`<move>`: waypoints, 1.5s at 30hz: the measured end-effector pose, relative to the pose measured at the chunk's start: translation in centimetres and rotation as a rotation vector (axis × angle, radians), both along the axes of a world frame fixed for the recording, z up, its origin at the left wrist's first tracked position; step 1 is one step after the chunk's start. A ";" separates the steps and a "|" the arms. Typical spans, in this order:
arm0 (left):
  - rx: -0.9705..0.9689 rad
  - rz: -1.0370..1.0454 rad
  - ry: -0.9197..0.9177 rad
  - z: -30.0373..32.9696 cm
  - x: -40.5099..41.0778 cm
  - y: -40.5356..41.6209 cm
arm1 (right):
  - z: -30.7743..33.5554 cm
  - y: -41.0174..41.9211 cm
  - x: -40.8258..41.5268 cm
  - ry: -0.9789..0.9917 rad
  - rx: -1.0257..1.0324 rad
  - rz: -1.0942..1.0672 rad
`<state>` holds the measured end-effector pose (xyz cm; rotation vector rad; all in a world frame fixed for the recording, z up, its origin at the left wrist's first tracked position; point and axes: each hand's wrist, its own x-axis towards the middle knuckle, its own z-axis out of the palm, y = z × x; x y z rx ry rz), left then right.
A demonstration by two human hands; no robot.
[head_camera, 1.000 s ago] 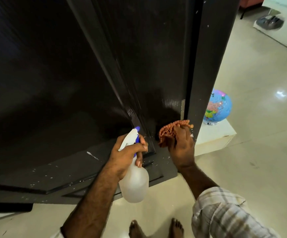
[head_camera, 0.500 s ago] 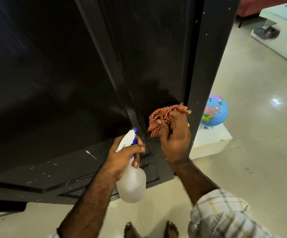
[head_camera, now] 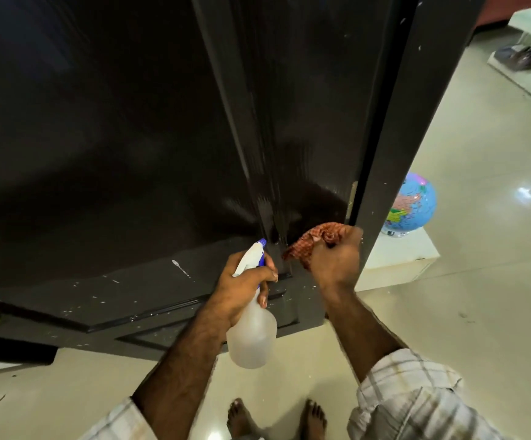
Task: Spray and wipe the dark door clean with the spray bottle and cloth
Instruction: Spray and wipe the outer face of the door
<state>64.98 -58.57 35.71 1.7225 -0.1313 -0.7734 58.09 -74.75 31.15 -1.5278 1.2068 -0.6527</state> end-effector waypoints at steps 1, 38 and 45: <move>0.007 0.021 -0.001 0.2 -0.2 -0.1 | 1.7 0.5 -0.1 -0.048 -0.096 0.022; 0.006 0.108 -0.017 0.3 0.7 4.1 | -8.2 2.0 0.3 0.473 -0.768 0.812; -0.016 0.096 -0.037 1.4 1.1 5.4 | 1.5 2.6 1.3 0.414 -0.698 0.709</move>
